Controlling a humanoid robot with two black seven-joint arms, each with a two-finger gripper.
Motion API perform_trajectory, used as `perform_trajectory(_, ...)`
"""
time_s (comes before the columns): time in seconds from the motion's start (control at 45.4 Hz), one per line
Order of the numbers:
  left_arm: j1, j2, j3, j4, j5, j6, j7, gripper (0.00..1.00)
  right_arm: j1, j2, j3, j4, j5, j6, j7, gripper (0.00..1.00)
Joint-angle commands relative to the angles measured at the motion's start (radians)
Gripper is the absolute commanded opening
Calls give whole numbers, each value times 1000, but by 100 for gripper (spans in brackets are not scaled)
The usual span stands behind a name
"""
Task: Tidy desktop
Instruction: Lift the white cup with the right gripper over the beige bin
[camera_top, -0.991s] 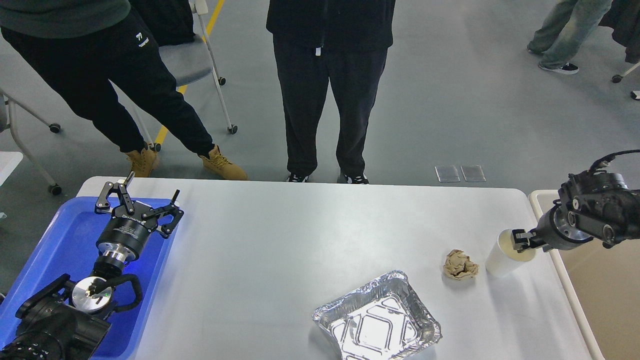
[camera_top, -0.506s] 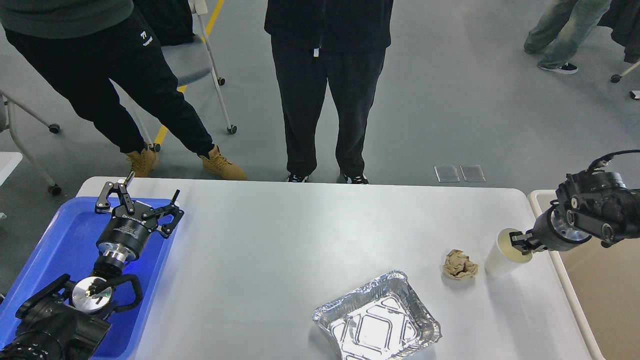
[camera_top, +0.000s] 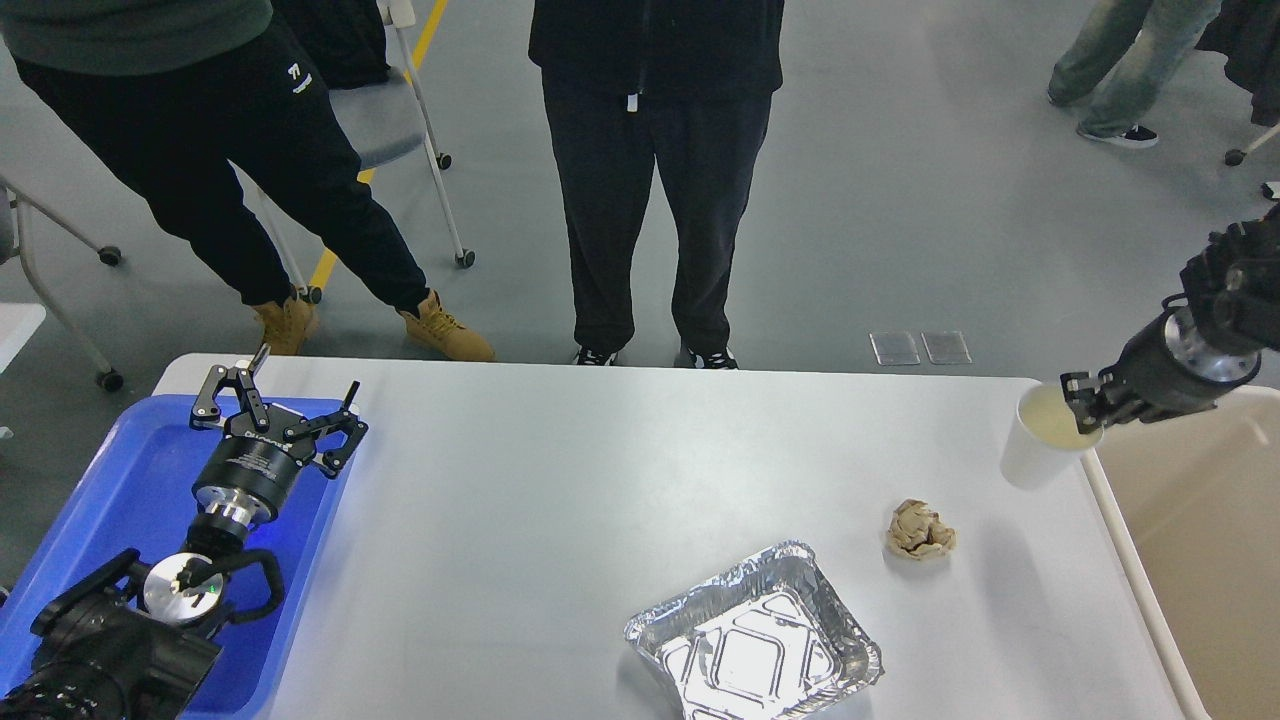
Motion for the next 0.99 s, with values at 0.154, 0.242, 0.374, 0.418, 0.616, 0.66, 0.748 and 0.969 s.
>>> perform_trajectory(0.154,0,0,-2,0,0,0,0,100,458,-71,-220,175,-1,111,27,0)
perform_trajectory(0.242,0,0,0,0,0,0,0,100,547,-71,-253,201,-2,111,27,0)
perform_trajectory(0.374,0,0,0,0,0,0,0,100,646,-71,-273,218,-4,111,27,0)
perform_trajectory(0.418,0,0,0,0,0,0,0,100,673,-71,-279,228,-4,111,27,0)
perform_trajectory(0.616,0,0,0,0,0,0,0,100,759,-86,-322,241,1,111,24,0)
perform_trajectory(0.66,0,0,0,0,0,0,0,100,762,-109,-322,238,4,111,18,0)
perform_trajectory(0.748,0,0,0,0,0,0,0,100,772,-164,-320,227,7,111,10,0)
perform_trajectory(0.969,0,1,0,0,0,0,0,100,739,-344,-313,129,13,91,-71,0)
